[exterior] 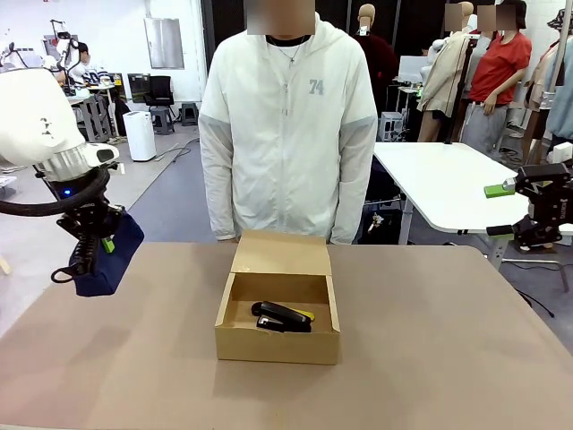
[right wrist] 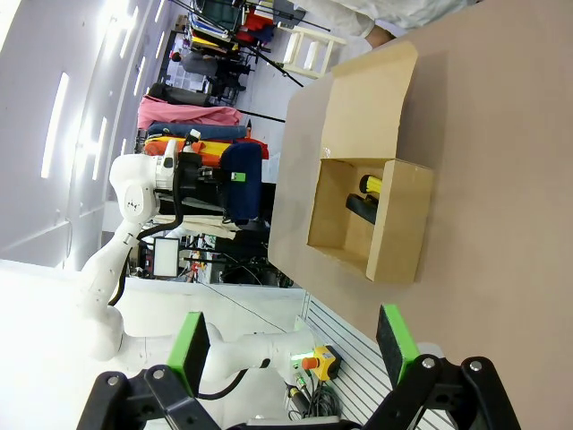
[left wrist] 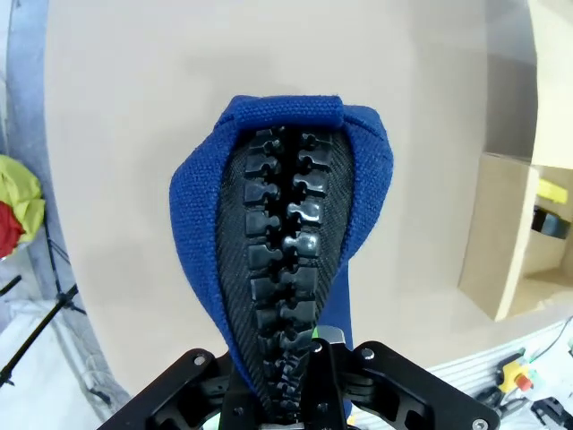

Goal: Pack the items into the box.
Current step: Pick up the item indicated by the person and place it inside the Mailer Box.

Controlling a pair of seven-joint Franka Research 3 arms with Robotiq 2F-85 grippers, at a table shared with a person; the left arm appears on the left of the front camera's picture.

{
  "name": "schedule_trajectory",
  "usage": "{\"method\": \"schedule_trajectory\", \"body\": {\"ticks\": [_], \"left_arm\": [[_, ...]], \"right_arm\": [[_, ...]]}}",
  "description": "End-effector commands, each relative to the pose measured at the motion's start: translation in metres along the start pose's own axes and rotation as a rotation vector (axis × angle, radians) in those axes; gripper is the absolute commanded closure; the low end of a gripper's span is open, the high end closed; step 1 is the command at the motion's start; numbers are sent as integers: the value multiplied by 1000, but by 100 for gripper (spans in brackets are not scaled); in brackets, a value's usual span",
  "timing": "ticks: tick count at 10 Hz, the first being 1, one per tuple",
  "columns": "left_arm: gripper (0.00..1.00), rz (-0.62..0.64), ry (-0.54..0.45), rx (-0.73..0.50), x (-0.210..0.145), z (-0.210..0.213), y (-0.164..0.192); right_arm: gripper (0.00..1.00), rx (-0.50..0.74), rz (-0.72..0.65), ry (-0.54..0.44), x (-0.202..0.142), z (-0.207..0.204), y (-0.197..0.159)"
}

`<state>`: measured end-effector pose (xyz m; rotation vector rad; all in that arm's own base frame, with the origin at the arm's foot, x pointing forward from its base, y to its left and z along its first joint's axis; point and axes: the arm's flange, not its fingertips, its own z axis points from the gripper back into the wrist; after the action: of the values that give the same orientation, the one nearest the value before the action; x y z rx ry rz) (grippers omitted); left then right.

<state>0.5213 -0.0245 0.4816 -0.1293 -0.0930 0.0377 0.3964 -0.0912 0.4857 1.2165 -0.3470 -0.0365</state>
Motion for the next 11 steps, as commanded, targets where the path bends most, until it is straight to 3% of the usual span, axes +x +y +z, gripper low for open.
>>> {"method": "schedule_trajectory", "body": {"ticks": [1, 4, 7, 9, 11], "left_arm": [[100, -223, -57, -47, 8, 7, -21], [100, -808, -80, 29, 45, 21, -153], [100, -1414, -50, 50, 47, -3, -267], [100, -1553, -23, 105, 45, -22, -312], [100, -1661, 49, 83, 38, -45, -349]], "right_arm": [[0, 2, 11, 12, 1, 3, 3], [0, 2, 11, 12, 1, 3, 3], [0, 2, 11, 12, 1, 3, 3], [0, 2, 11, 12, 1, 3, 3], [0, 2, 11, 12, 1, 3, 3]]}}
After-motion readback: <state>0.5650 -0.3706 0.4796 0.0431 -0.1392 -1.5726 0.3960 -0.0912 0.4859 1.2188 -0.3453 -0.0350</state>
